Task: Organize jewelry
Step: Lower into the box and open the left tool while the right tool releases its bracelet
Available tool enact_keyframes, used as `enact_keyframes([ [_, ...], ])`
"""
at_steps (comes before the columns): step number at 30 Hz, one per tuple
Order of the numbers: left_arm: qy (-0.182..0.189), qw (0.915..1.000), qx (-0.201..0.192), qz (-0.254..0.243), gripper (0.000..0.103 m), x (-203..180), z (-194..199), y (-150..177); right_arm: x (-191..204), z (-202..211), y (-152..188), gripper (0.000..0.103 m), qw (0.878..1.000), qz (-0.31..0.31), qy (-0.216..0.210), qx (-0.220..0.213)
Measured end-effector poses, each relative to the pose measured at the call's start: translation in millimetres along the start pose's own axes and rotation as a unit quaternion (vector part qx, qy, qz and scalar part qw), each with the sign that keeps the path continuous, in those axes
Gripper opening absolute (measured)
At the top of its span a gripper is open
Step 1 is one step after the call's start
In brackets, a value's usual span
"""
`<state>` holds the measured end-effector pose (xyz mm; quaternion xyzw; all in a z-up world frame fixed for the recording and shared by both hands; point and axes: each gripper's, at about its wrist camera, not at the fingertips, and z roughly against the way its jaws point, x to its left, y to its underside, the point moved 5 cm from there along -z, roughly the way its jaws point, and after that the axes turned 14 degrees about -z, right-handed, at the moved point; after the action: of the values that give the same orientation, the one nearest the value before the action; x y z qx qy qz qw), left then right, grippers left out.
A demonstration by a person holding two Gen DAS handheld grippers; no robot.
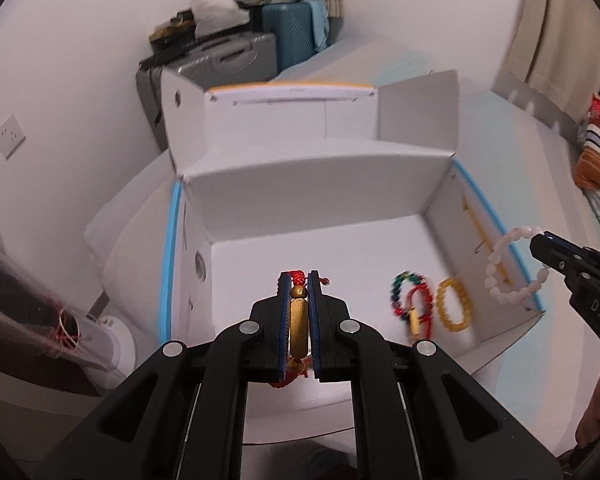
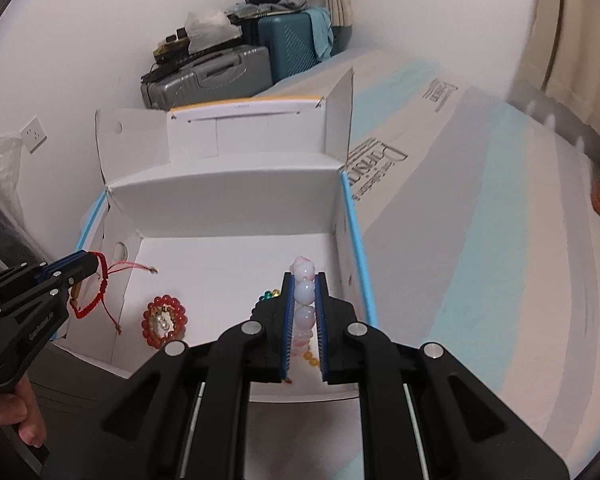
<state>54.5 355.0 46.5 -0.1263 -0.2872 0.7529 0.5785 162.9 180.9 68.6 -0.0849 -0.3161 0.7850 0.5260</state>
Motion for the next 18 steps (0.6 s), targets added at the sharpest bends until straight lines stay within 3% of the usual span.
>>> enact_keyframes([
  [7,0.011,0.9995,0.026,0.012,0.007,6.5,-21.8,12.5,4.1,-26.3,12.6,0.009,0.999,0.0,0.012,0.035],
  [18,0.011,0.9988,0.044,0.02,0.01,6.8,-38.1,18.6,5.8,-42.5,18.1,0.012,0.998,0.003,0.023,0.054],
])
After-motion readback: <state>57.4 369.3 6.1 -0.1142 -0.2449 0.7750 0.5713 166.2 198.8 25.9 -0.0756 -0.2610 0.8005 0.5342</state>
